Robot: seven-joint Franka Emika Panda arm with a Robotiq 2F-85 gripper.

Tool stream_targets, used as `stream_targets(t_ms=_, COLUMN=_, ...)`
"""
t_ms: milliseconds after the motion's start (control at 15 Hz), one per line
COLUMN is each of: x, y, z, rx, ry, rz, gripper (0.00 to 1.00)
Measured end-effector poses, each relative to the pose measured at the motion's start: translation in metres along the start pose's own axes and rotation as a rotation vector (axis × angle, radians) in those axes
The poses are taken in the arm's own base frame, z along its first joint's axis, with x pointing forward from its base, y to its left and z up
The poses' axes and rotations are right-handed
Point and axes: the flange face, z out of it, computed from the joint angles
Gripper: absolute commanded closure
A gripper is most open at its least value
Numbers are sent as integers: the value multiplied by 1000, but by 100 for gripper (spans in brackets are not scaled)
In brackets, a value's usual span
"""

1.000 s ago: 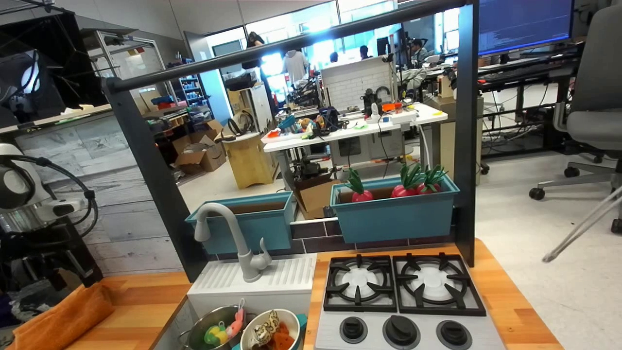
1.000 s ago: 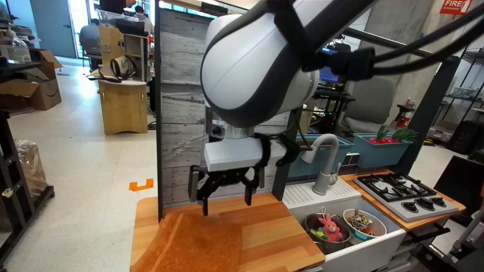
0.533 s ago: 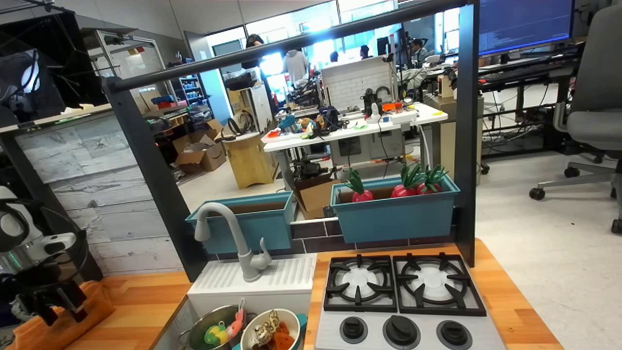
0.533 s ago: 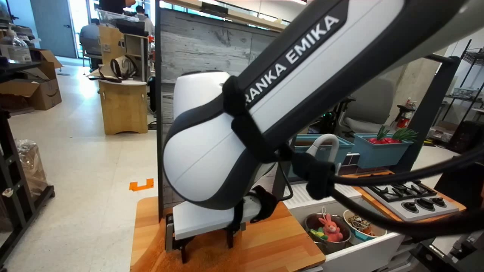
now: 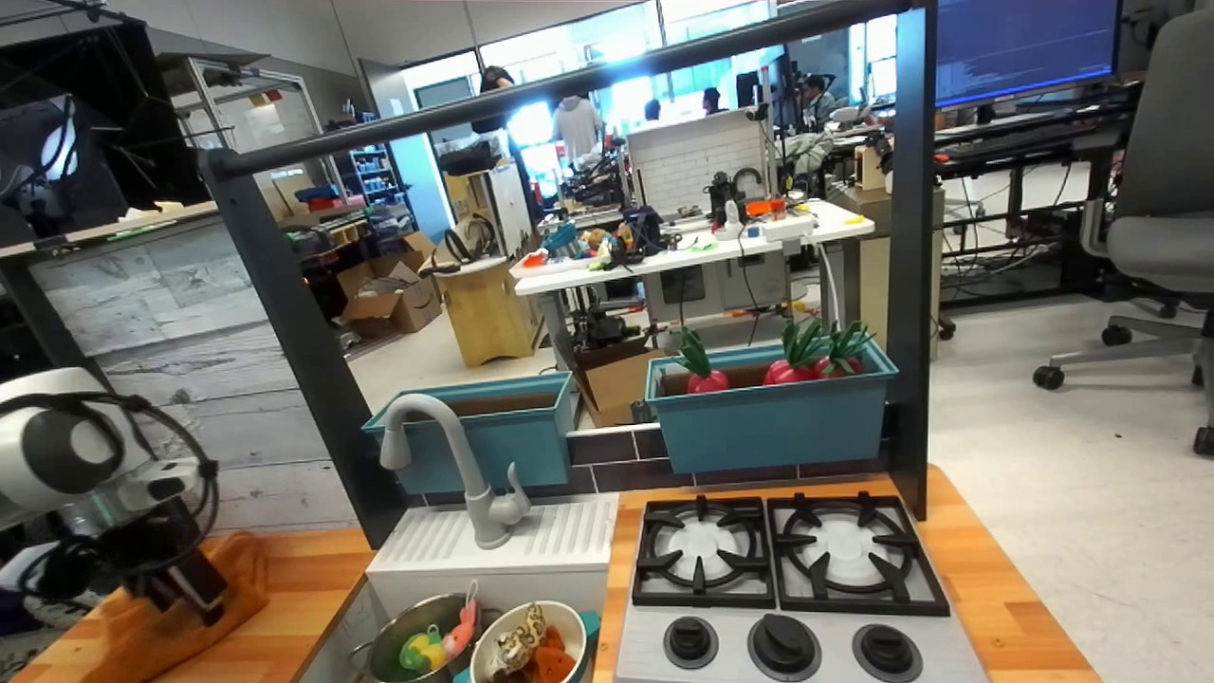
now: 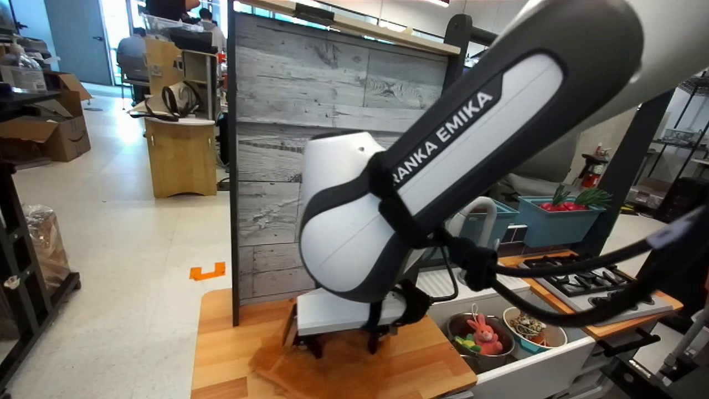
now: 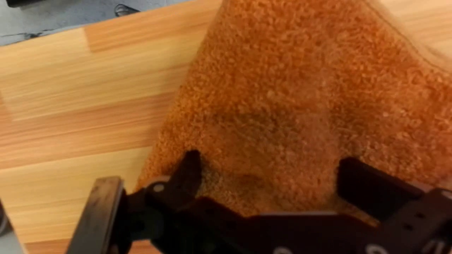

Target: Wipe the counter with the cloth, then pick the objects in the bowls in the sink and put them on the counter and the stove

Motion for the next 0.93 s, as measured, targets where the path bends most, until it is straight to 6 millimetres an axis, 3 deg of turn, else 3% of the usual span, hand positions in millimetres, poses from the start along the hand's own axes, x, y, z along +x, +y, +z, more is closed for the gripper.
stream_targets(t_ms=133, x=26, y=48, z=17, rx=-28, ry=-12, rz=112, gripper=0)
stream_targets(t_ms=267, x=51, y=91, z=22, rx=-24, ry=-19, rz=225, gripper=0)
stream_targets(t_ms=400, x=62, y=109, z=24, rx=3, ry=-32, rz=292, gripper=0)
stream_targets(t_ms=533, x=54, y=92, z=23, rx=44, ry=-32, rz=281, gripper=0)
stream_targets(t_ms=933, x=-36, y=-36, z=11, rx=136, ry=-20, rz=100, gripper=0)
